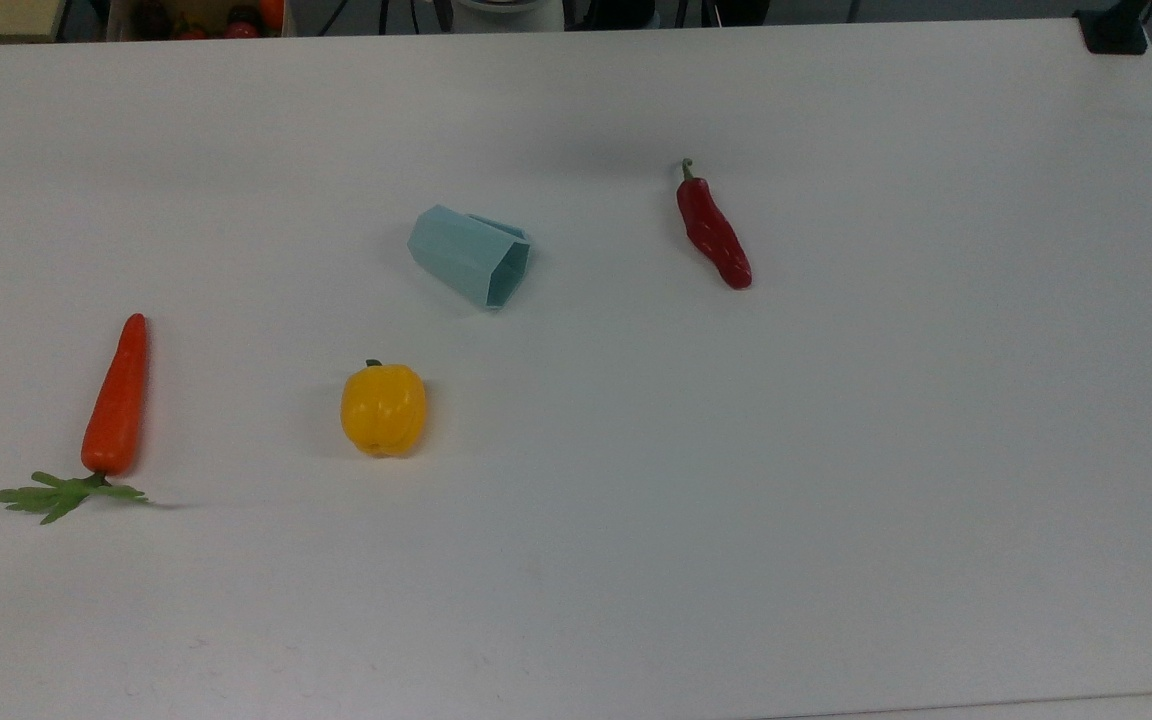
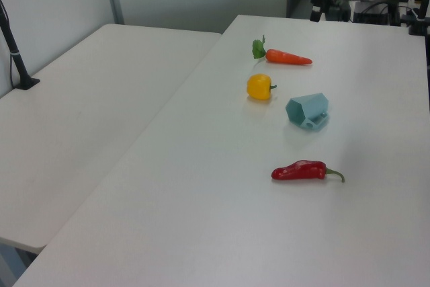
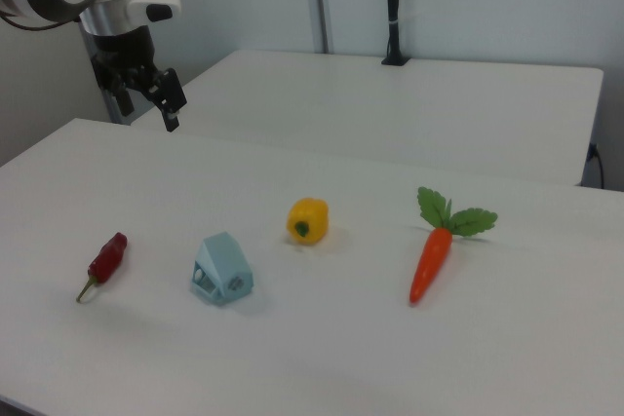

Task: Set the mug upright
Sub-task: 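Move the gripper from rest toward the tipped light-blue mug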

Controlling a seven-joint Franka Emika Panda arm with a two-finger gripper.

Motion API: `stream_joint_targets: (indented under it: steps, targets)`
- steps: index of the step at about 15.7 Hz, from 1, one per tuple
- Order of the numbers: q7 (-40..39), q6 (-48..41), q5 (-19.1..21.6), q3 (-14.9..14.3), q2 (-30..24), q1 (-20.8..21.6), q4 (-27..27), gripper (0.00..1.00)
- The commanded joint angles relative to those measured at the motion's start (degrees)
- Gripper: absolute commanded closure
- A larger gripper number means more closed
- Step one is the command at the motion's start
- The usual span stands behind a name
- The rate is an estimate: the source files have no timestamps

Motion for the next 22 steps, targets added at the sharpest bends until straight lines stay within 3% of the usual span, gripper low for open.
stream_joint_targets:
  steps: [1,15,18,22]
  targets:
    - [-0.64,1.35,0.8,-0.75,-0.81,0.86,-1.32,0.0]
    - [0.41,1.26,-0.95,-0.92,1.39,1.03,-0.8,0.0]
    - [8.29,1.09,-4.02,0.22,3.75,1.55,1.3,0.0]
    - [27.61,0.82,-11.92,0.58,10.16,5.68,5.34,0.0]
